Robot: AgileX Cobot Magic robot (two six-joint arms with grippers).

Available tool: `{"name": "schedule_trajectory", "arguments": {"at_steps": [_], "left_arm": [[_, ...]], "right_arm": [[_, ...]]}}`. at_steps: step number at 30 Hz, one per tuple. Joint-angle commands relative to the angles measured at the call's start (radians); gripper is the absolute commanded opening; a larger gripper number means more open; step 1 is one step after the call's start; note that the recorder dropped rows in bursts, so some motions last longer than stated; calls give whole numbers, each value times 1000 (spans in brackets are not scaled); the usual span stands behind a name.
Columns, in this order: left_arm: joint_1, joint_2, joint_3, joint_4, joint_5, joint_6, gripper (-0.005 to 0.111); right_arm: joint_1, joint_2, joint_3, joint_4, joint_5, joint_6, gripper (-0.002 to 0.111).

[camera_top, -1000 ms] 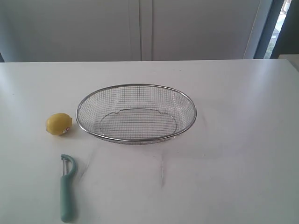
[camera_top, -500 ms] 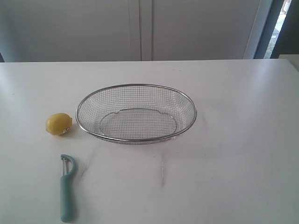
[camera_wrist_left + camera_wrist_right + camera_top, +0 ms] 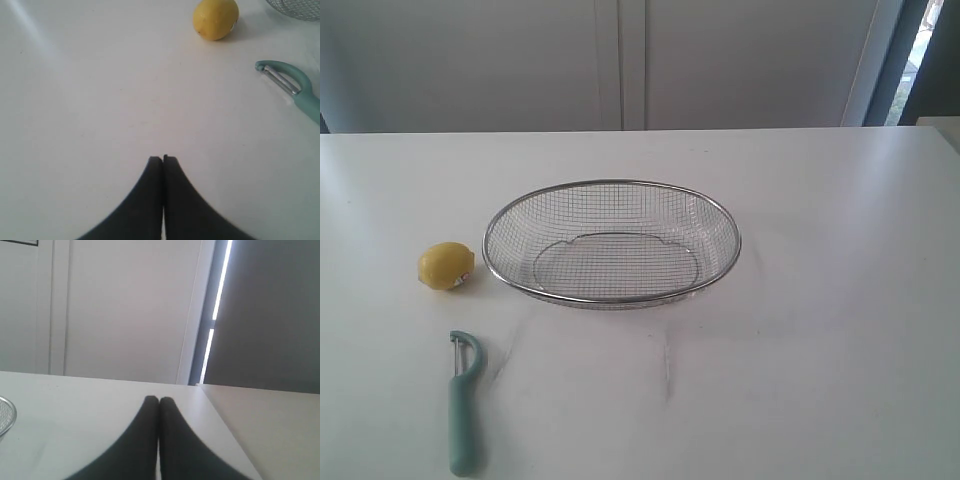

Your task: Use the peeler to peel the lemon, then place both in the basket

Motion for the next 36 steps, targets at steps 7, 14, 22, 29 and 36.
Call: {"name": "schedule_trajectory", "arguments": {"at_steps": [7,14,22,29,36], "left_arm": [[1,-4,10,-6,21,0,0],[1,-4,10,-6,21,0,0],[1,-4,10,-6,21,0,0],[1,-4,10,-6,21,0,0],[1,-4,10,-6,21,0,0]], "right_arm": [[4,-5,5,0,-60,0,0],[4,-5,5,10,-60,0,0],[4,-5,5,10,-39,0,0],[4,-5,-29,10,0,0,0],[4,-5,-99,10,73,0,0]]}}
